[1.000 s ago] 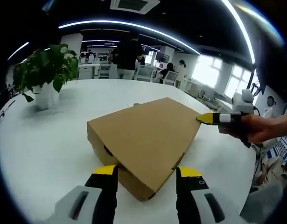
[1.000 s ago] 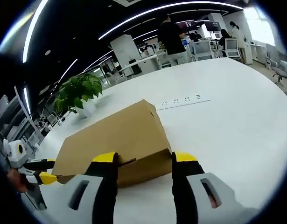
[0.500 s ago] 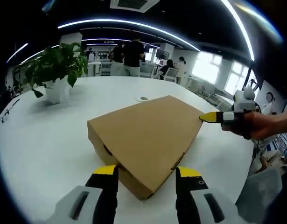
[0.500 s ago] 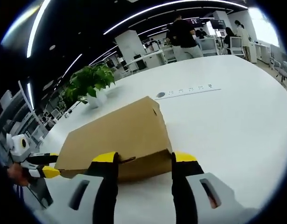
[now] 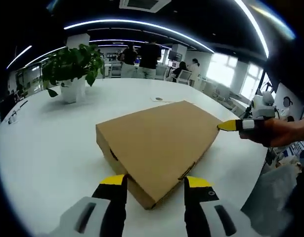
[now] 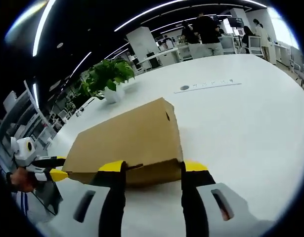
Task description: Operate the shoe box by opening the lid, removing the specified soft item, and placing it in the target area until the item is outside and the box remains undamaged.
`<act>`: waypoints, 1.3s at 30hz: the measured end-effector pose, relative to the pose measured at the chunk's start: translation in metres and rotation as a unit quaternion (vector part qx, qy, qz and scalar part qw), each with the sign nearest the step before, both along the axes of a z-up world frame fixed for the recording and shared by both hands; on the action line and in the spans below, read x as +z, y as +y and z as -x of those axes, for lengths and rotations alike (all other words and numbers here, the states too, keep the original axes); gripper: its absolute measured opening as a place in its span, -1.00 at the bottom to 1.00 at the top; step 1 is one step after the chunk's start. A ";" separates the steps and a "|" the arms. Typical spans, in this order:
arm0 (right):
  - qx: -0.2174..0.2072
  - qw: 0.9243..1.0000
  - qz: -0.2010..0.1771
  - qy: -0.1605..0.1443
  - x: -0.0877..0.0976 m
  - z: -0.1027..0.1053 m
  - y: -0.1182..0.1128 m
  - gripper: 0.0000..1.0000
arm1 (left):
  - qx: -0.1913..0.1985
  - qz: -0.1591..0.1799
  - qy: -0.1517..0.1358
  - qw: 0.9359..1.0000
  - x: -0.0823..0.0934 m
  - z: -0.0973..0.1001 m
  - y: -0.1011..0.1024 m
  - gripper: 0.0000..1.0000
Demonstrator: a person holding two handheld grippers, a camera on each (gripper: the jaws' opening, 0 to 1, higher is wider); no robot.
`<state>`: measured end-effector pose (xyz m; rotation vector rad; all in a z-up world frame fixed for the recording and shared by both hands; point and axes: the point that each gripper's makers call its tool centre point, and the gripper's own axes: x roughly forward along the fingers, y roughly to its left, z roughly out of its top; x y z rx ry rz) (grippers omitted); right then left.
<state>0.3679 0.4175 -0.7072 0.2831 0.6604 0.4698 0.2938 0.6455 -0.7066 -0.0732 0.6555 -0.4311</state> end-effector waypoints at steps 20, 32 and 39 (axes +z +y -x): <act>0.107 0.993 0.009 -0.044 0.002 0.015 0.006 -0.16 | 0.022 0.005 -0.017 1.000 0.000 0.006 0.001 0.07; 0.179 0.976 0.106 -0.071 -0.011 0.006 0.011 -0.09 | 0.038 -0.036 -0.023 0.998 -0.006 -0.001 0.004 0.09; 0.184 0.974 0.112 -0.072 -0.012 0.004 0.011 -0.19 | 0.033 -0.030 -0.015 0.999 -0.006 0.000 0.002 0.06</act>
